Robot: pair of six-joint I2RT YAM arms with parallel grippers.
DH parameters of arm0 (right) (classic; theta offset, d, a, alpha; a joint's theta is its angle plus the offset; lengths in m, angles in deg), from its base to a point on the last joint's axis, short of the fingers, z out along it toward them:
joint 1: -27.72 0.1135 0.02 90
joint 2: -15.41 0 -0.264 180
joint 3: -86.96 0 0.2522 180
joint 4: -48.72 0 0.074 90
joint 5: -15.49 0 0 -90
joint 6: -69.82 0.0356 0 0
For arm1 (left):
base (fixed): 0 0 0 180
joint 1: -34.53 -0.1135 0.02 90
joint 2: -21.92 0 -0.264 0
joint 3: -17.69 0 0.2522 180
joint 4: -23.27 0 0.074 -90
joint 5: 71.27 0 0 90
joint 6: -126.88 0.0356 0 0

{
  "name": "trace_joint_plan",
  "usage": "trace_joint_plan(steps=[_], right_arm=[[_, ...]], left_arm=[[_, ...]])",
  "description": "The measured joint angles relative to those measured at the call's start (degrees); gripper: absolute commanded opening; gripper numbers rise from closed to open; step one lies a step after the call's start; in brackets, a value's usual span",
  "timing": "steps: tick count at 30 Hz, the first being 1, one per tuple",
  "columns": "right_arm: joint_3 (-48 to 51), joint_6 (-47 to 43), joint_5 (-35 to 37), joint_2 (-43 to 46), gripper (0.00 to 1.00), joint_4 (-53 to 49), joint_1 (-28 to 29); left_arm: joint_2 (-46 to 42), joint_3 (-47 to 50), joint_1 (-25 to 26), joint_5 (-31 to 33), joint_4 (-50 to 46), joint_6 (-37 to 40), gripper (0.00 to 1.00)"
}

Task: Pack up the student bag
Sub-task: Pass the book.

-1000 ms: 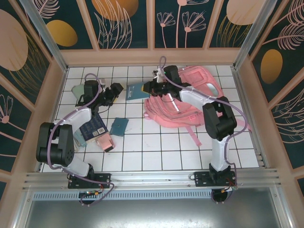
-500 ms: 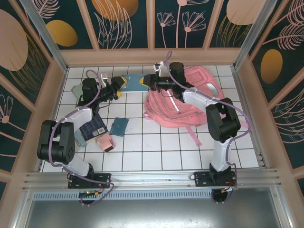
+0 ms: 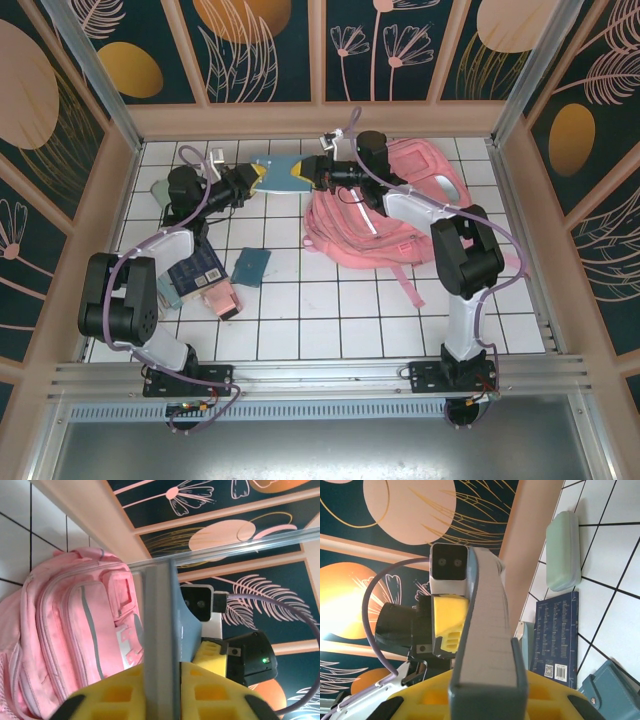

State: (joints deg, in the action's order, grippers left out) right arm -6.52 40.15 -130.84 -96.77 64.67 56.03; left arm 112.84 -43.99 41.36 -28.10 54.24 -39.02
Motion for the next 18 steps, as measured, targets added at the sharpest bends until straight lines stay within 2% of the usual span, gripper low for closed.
trace_joint_plan(steps=[2, 5, 9, 12, 18], right_arm=[[0.0, -0.7, -0.2, 0.0, 0.19, -0.6, -0.1], [-0.1, -4.0, 0.9, 0.1, 0.50, -4.4, -0.2], [-0.4, -12.5, 7.0, 0.7, 0.53, -15.5, -0.3], [-0.9, -18.6, 14.7, 2.8, 0.52, -24.3, -0.6], [-4.1, -30.9, 36.9, 5.3, 0.51, -43.0, -1.7]], left_arm=[[0.0, 0.1, 0.0, -0.1, 0.1, -0.3, 0.00], [0.0, 0.3, 0.0, -0.3, 0.0, -0.3, 0.00], [0.0, 0.6, 0.0, 0.5, -1.5, 0.2, 0.00], [0.0, 0.8, 0.0, 1.3, -4.0, 1.2, 0.00], [0.0, 0.5, 0.0, 2.5, -7.6, 4.3, 0.00]])
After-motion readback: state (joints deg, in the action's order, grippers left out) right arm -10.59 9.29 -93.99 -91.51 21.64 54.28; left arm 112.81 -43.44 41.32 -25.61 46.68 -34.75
